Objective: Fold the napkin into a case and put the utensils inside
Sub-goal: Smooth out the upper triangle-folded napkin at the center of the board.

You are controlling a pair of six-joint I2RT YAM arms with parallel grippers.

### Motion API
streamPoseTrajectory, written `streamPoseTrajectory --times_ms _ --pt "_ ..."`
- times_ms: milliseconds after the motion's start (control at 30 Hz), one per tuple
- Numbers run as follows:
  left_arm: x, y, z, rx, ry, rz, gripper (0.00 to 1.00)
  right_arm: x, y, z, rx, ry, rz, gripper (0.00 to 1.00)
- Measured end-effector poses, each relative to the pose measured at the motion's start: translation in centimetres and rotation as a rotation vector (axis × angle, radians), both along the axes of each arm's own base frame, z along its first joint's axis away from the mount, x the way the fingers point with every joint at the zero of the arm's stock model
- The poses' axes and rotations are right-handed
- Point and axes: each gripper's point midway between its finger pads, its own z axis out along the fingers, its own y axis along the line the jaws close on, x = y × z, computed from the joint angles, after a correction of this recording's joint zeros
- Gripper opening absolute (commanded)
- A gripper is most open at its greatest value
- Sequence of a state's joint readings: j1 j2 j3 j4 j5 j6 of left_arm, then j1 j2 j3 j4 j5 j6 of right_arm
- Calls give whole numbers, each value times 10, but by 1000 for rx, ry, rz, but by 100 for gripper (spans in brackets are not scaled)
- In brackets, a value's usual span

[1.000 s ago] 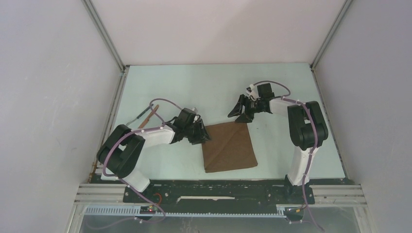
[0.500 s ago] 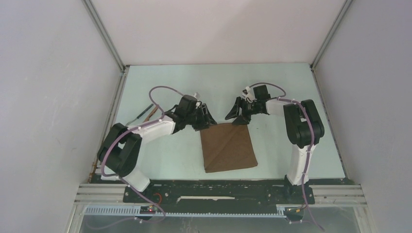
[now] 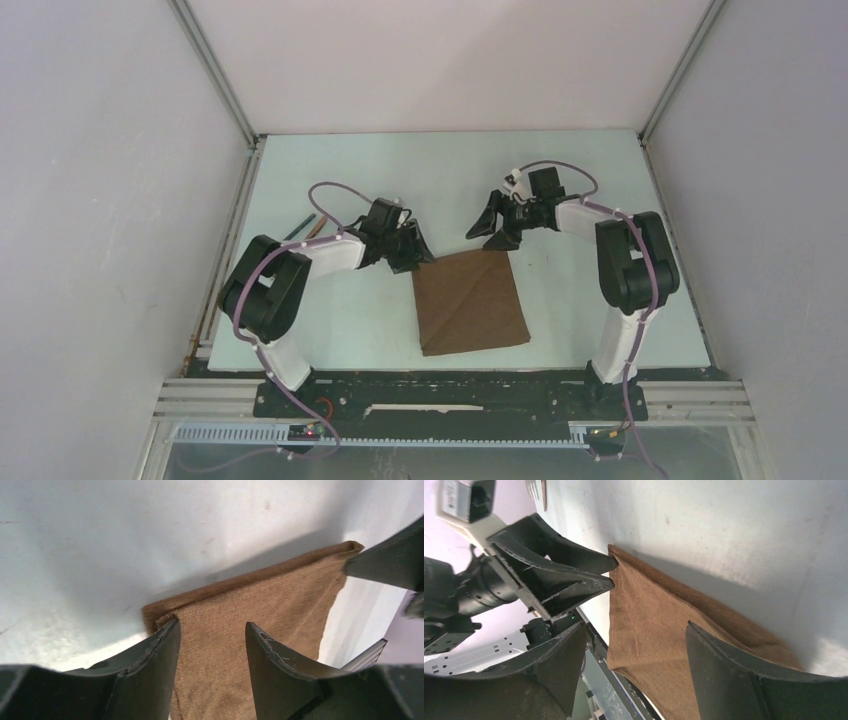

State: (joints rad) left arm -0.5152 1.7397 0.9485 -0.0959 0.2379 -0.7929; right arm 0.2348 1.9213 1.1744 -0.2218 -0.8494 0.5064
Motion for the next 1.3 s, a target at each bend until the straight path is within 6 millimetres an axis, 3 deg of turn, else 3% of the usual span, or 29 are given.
streamPoseTrajectory --times_ms 100,300,467,567,633,733,833,900,1067,1300 --pt "-2 9 -8 4 16 17 58 8 -12 3 3 -17 -29 80" --pt "-1 8 -9 -16 1 14 57 13 -26 -10 -23 2 -69 81" --pt "-1 8 -8 -23 -3 11 58 7 -23 -15 -78 3 -63 82" --pt "-1 8 -8 -29 -4 10 58 -6 -13 -3 -119 -13 -42 82" --pt "-1 7 -9 -33 -8 10 57 -19 6 15 -131 -62 3 82" --pt "0 7 -9 -39 -13 9 57 -54 54 44 -95 -150 122 83" --pt "0 5 -9 -53 -22 11 57 -110 100 59 -15 -185 249 84" --pt "0 5 -8 -63 -25 10 58 -143 116 56 33 -163 303 84" --pt "1 3 -8 -78 -30 9 57 -182 120 26 77 -54 305 84" --pt "1 1 -8 -97 -33 18 57 -192 131 9 122 -7 297 83"
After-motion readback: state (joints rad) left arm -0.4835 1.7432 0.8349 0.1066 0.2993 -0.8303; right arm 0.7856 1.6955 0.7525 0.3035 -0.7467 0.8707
